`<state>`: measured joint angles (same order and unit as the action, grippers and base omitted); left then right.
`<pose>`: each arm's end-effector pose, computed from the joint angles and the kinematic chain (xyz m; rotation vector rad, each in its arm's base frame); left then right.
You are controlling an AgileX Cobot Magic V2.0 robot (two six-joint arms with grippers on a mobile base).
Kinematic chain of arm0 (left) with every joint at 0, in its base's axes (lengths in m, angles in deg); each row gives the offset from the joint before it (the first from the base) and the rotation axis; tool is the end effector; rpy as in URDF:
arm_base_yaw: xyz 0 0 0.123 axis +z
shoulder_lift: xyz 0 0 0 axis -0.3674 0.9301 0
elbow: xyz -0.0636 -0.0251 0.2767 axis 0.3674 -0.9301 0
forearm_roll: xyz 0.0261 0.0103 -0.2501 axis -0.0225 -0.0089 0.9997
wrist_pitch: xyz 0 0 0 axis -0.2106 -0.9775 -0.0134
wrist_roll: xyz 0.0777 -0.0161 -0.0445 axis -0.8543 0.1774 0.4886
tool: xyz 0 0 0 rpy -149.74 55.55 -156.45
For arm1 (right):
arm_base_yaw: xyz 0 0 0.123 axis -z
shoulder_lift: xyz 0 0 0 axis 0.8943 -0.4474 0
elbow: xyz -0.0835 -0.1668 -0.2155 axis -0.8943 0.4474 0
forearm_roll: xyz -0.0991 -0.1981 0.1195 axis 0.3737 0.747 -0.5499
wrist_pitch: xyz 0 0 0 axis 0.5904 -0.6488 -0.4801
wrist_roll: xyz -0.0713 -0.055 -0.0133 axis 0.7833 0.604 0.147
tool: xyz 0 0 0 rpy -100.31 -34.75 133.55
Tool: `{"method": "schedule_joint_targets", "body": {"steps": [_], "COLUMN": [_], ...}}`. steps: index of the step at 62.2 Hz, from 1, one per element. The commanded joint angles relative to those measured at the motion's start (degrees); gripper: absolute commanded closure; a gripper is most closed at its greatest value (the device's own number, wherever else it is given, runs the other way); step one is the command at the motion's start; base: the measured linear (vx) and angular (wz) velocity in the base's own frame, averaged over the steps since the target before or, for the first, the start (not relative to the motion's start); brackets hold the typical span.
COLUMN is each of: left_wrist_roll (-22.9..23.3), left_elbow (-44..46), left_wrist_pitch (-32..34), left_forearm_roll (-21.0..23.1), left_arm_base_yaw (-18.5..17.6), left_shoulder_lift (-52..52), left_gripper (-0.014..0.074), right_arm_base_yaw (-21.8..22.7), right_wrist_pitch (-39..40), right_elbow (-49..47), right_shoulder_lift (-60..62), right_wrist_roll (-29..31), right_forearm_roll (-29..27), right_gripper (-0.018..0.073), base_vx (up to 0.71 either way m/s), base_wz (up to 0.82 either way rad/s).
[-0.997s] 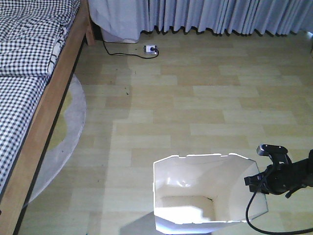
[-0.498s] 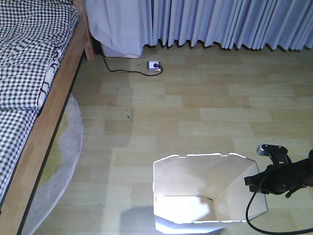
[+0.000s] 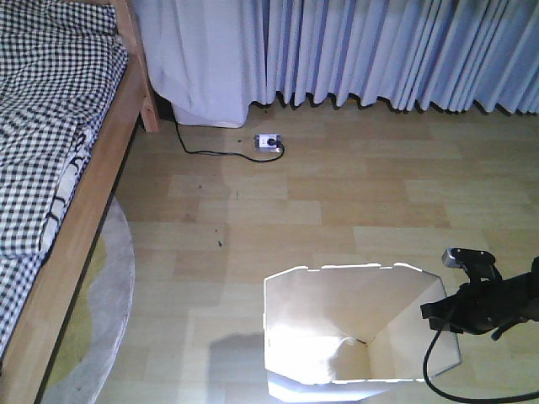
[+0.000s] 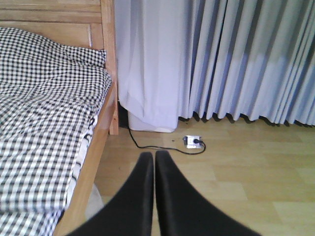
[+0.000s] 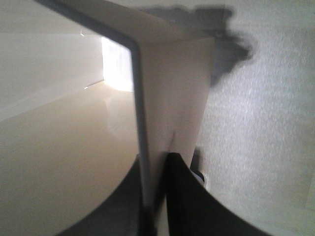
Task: Move trash bin to bedside with robot
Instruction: 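Carry the bin with the right gripper toward the bedside curtains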
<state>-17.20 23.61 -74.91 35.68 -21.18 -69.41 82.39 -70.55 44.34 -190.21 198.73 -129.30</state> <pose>0.0545 -0.0004 0.1802 -0.0704 1.7600 -0.0621 0.2556 -0.0516 -0.0319 -0.0535 2.9084 0.5007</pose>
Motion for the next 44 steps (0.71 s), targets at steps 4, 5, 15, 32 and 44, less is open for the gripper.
{"method": "schedule_joint_targets", "body": {"steps": [4,5,15,32,44], "left_wrist_roll": [0.5,0.5,0.5,0.5,0.5], "left_elbow": [-1.7,-1.7,-1.7,-1.7,-1.7], "left_wrist_pitch": [4.2,4.2,4.2,4.2,4.2], "left_forearm_roll": [0.5,0.5,0.5,0.5,0.5], "left_arm_base_yaw": [-0.1,-0.1,-0.1,-0.1,-0.1], "left_shoulder_lift": [-0.6,-0.6,-0.6,-0.6,-0.6], "left_gripper": [0.0602,0.0602,0.0602,0.0602,0.0602], "right_arm_base_yaw": [0.3,0.3,0.3,0.3,0.3], "right_wrist_pitch": [-11.0,-11.0,-11.0,-11.0,-11.0], "right_elbow": [-0.2,-0.2,-0.2,-0.2,-0.2], "right_shoulder_lift": [3.6,3.6,3.6,3.6,3.6], "right_wrist_roll": [0.1,0.1,0.1,0.1,0.1], "right_forearm_roll": [-0.1,-0.1,-0.1,-0.1,-0.1], "right_gripper": [0.0565,0.0565,0.0565,0.0565,0.0565], "base_vx": [0.39,0.39,0.38,0.38,0.36], "base_wz": [0.03,0.03,0.02,0.01,-0.01]}}
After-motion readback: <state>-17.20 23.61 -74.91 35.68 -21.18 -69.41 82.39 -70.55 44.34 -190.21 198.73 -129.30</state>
